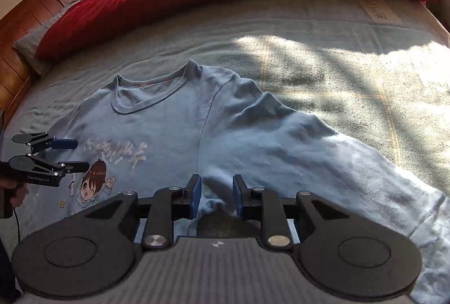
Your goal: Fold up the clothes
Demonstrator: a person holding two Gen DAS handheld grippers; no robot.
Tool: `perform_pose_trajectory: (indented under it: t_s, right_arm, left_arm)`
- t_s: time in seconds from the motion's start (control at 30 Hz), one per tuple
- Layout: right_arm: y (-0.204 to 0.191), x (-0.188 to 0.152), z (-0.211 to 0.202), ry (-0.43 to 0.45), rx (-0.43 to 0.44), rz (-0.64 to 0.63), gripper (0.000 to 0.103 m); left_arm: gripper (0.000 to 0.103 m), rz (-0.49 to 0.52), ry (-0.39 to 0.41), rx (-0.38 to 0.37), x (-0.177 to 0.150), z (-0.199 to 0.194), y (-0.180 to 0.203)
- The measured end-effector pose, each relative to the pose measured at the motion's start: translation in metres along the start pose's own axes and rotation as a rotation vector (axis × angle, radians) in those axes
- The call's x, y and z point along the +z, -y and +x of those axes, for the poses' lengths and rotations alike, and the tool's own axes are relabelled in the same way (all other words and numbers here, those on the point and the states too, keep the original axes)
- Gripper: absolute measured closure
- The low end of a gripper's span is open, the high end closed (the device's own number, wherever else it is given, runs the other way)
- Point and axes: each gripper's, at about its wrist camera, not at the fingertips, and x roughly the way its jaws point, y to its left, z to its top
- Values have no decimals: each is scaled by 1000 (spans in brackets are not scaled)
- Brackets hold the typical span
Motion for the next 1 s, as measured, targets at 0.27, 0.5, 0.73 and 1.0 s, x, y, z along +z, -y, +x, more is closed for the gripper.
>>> perform_pose_trajectory:
  t_s: [0.27,0.5,0.73,1.0]
  right_arm:
    - [28,-37,-34,-3,-25,53,66]
    - [59,-20,-55,155,21,173,63]
    - [54,-60,-31,80,19,162,62]
    - [114,-90,-102,209,-47,351,57]
  left_arm:
    - [23,-22,-23,16,1,0,0]
    - [22,-32,-38,31,3,1,2]
    - [21,-31,-45,38,3,2,4]
    - [20,-39,-44,38,3,2,3]
